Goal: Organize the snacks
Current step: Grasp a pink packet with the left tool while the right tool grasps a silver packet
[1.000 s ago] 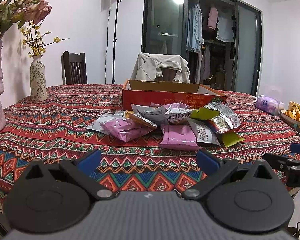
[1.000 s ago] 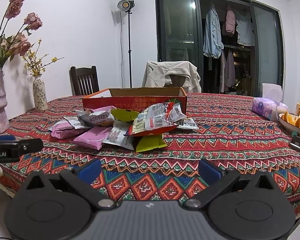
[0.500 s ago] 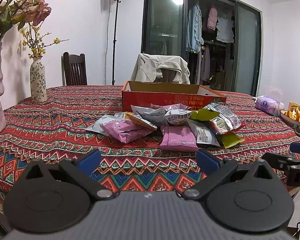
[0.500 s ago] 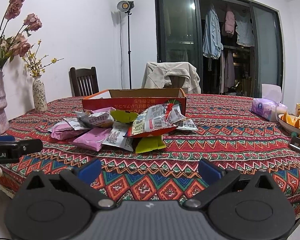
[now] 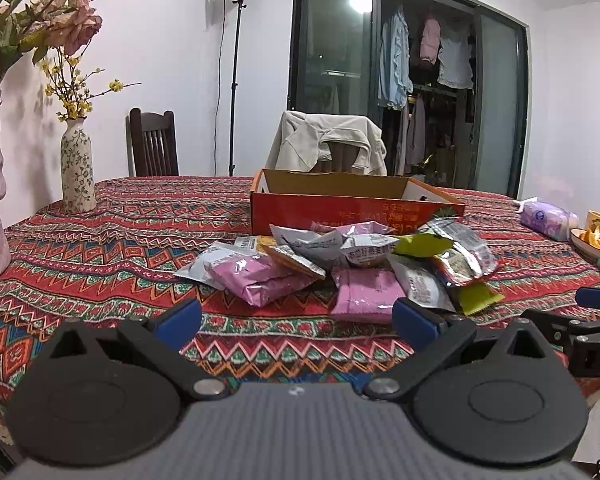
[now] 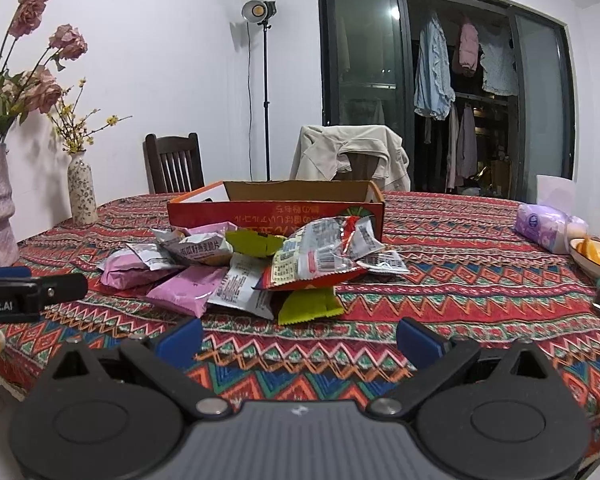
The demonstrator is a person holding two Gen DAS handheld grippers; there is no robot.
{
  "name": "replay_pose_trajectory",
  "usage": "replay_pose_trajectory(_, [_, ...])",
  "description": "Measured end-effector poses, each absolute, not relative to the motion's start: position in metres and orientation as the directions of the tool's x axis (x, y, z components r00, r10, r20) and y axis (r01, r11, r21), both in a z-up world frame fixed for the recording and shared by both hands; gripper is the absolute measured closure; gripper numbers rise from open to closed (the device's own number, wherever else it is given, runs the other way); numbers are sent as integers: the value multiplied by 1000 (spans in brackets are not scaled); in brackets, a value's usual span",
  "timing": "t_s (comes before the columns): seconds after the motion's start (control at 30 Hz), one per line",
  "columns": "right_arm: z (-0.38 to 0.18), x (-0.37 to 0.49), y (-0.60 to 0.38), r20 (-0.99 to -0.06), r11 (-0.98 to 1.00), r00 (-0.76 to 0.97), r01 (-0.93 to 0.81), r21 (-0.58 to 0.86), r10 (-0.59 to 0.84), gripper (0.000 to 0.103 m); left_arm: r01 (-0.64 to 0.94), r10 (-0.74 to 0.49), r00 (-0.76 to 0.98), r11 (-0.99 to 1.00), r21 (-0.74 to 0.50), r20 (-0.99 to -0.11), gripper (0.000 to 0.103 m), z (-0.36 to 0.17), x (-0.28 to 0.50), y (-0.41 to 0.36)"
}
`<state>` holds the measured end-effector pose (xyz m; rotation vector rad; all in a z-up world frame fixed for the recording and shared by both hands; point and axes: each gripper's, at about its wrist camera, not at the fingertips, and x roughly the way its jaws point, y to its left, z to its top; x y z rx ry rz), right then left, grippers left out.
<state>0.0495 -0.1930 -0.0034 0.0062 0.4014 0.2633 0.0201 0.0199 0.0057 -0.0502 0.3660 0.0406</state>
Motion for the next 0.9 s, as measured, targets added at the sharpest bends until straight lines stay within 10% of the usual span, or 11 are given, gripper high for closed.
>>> replay_pose_trajectory(0.53, [5,121,-167,-414,969,886,-246,-35,210,30,-87,60,917,995,-50,-393,0,2,64,42])
replay_pose_trajectory(0.9, [3,186,-144,-496,959,851,-260,-109,174,31,-127,87,904,990,-67,-418,0,4,91,64])
